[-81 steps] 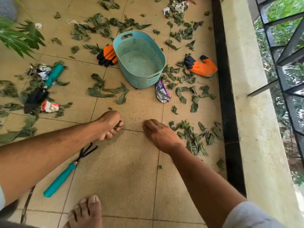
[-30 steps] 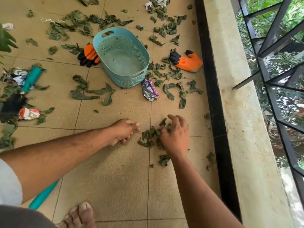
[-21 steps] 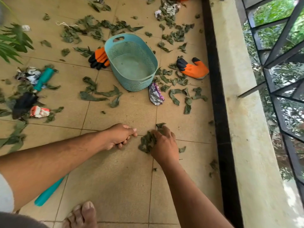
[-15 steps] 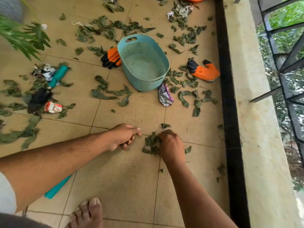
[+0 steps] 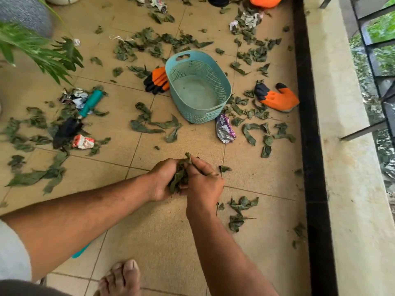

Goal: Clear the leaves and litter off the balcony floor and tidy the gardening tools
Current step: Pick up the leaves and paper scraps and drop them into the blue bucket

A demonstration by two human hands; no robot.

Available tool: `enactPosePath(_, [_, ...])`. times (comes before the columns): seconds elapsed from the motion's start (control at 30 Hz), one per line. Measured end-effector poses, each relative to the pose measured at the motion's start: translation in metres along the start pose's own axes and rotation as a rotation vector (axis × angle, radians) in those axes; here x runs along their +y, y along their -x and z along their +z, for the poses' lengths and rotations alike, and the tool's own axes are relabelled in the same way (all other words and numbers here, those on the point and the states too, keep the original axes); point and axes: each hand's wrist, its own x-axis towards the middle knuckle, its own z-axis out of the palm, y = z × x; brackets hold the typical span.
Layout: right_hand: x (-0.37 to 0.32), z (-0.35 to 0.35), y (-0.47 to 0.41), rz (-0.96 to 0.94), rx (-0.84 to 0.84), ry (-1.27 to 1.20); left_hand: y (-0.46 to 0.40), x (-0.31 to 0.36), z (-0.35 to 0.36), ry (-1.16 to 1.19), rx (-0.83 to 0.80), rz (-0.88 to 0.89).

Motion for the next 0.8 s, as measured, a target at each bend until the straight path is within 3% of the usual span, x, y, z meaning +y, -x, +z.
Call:
enactPosePath(0.07, [0.006,-0.001,0.002,-0.085,-0.003,0.070,0.004,0.000,0.002,0.034,-0.045,-0.021])
enactPosePath(0.2, [0.020,-0.009,0.005,-0.419,-0.099,0.449,0.004,0.009,0.000,0.178,-0.027,-0.021])
enactPosePath(0.3, [0.031,-0.011,0.009,-0.622,-0.151,0.697,0.001,0.013,0.001,0.062,0.061,-0.009])
enactPosePath(0.43, [0.026,-0.014,0.017,-0.714,-0.121,1.062,-0.001,0.010,0.004,-0.091,0.132,-0.063])
enactPosePath(0.5, [0.024,-0.019,0.016,-0.663,-0.237,1.007,-0.004,0.011,0.003,-0.057,0.147,-0.056])
enactPosePath(0.6, [0.006,-0.029,0.014,-0.333,-0.384,0.495,-0.005,0.014,0.004,-0.054,0.149,-0.018])
enactPosePath(0.67, [-0.008,-0.042,0.007,-0.159,-0.316,0.232,-0.006,0.014,0.002,-0.152,0.164,0.003])
enactPosePath(0.7, [-0.012,-0.052,-0.001,-0.169,-0.233,0.272,-0.006,0.014,0.000,-0.195,0.177,0.006])
enactPosePath(0.8, [-0.013,-0.093,-0.027,-0.312,0.118,0.781,-0.008,0.013,-0.009,-0.287,0.256,0.015])
